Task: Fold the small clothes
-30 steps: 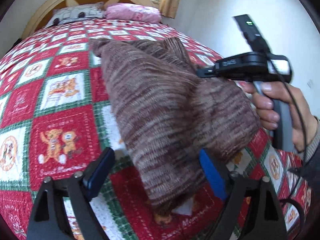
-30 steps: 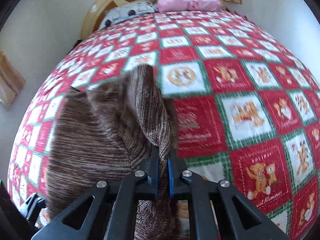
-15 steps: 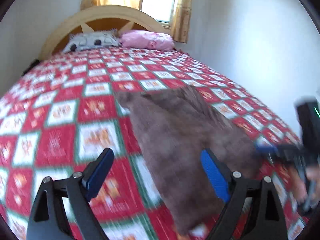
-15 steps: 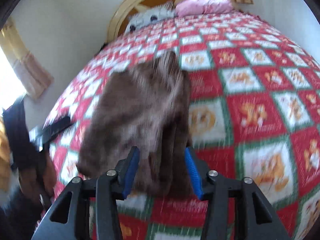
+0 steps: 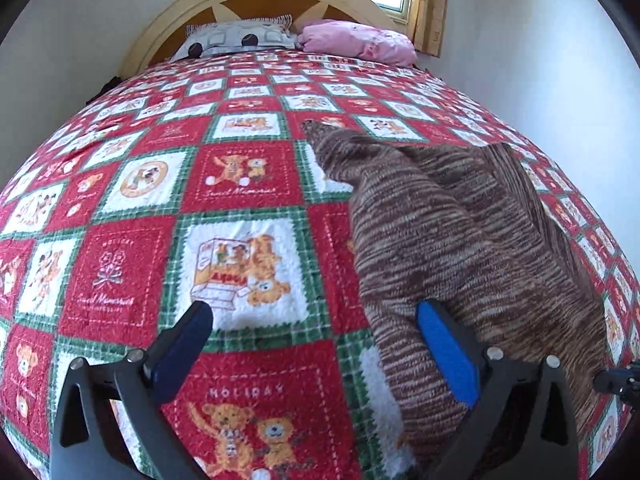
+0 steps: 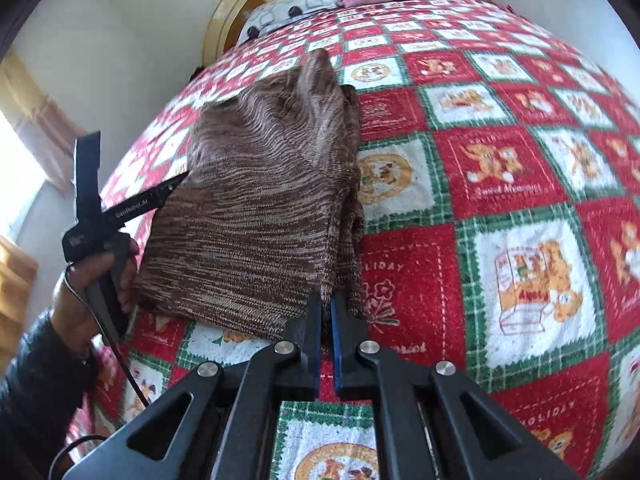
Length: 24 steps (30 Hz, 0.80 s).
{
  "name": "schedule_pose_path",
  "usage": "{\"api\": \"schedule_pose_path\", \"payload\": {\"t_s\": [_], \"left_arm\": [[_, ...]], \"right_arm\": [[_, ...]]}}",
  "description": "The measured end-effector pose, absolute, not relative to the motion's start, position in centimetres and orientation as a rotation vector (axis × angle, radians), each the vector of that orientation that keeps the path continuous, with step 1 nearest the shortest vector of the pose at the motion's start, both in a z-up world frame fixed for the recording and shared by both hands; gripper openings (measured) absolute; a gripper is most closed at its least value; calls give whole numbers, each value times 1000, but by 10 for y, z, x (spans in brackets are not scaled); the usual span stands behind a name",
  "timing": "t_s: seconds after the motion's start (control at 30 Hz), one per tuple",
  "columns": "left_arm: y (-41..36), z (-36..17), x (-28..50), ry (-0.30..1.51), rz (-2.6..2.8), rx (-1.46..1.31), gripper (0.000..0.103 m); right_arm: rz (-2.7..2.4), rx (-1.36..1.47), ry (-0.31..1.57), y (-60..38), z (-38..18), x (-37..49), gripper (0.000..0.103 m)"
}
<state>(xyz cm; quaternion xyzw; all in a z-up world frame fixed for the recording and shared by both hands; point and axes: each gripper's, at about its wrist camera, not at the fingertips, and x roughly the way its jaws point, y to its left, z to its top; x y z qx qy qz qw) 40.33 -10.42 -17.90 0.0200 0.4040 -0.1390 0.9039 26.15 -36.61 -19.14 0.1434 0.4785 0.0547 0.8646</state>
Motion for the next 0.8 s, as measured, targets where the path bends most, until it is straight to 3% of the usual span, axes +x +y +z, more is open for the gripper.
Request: {"api": "schedule_pose_path", "payload": {"t_s": [0.1,0.17,0.2,0.43,0.67,0.8], "left_arm": [[-102,-174,391,818,-255,57,103],[-97,-171,384,804,-264,43,103],[-93,-170,378,805,-274,18,103],[-94,-167,344,798,-317,-55,103],[-98,-182,349,859,-332,-35,103],[-101,-182,348,864,-316,-8,103]], "right_arm": [[62,247,976,-365,-173,258,13],[11,211,898,-368,-155,257,43],[9,208,856,-369,-145,259,46],[193,272,773,-356,-124,349,47],[58,462,994,-380,-200,450,47],[31,435,936,-378,-188,438,47]]}}
